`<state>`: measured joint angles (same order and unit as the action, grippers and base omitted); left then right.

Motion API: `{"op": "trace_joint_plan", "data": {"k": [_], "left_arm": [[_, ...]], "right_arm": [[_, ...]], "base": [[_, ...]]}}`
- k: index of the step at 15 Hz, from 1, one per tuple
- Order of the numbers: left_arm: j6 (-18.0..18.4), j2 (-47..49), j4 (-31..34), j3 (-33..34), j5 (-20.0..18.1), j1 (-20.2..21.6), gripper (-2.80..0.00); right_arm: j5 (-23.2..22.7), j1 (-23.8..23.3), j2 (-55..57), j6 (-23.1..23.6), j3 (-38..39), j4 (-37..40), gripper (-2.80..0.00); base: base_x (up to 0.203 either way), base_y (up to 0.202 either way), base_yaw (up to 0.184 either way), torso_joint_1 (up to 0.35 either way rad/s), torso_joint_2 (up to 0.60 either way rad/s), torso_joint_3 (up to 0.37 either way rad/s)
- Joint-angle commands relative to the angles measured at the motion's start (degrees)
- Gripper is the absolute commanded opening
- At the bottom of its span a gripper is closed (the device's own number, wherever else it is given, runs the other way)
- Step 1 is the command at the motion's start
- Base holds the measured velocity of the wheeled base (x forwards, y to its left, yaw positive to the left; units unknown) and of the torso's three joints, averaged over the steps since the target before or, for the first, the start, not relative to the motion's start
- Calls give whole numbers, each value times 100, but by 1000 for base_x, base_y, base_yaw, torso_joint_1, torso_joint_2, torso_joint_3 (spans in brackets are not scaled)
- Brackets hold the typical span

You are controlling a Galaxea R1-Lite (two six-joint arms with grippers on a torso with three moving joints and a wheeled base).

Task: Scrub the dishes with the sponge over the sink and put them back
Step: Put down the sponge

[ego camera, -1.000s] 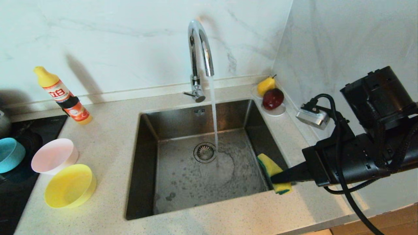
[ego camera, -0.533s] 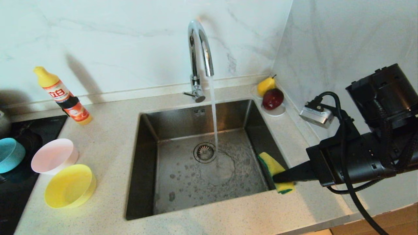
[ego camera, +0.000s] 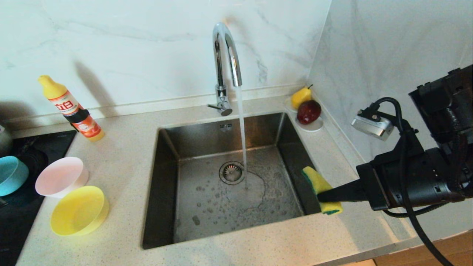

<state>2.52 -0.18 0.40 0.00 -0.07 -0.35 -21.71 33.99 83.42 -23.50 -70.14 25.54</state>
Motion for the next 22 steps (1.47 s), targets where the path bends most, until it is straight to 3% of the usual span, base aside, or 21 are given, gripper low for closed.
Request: {"op": "trace_joint_plan", "data": {"k": [1,9,13,17,22], "left_arm": [[82,15,52,0,-14,0,-280],[29,9,-31,26,-19,0,-280],[3,9,-31,26,-19,0,-280],[3,9,-31,26,-19,0,-280],[3,9,-31,27,-19,0,-280]], "right_arm": [[297,66,-168,31,15,44,-280],[2674,726,-332,707,460,18,-280],[3010,722,-551,866,737,-6,-280],[3774,712,-672,1293,1264,-39,-280],[4292,843,-547,1357,1724,-466,-280]], "base": [[0,0,0,0,0,0],[0,0,0,0,0,0],[0,0,0,0,0,0],[0,0,0,0,0,0],[0,0,0,0,0,0]]}}
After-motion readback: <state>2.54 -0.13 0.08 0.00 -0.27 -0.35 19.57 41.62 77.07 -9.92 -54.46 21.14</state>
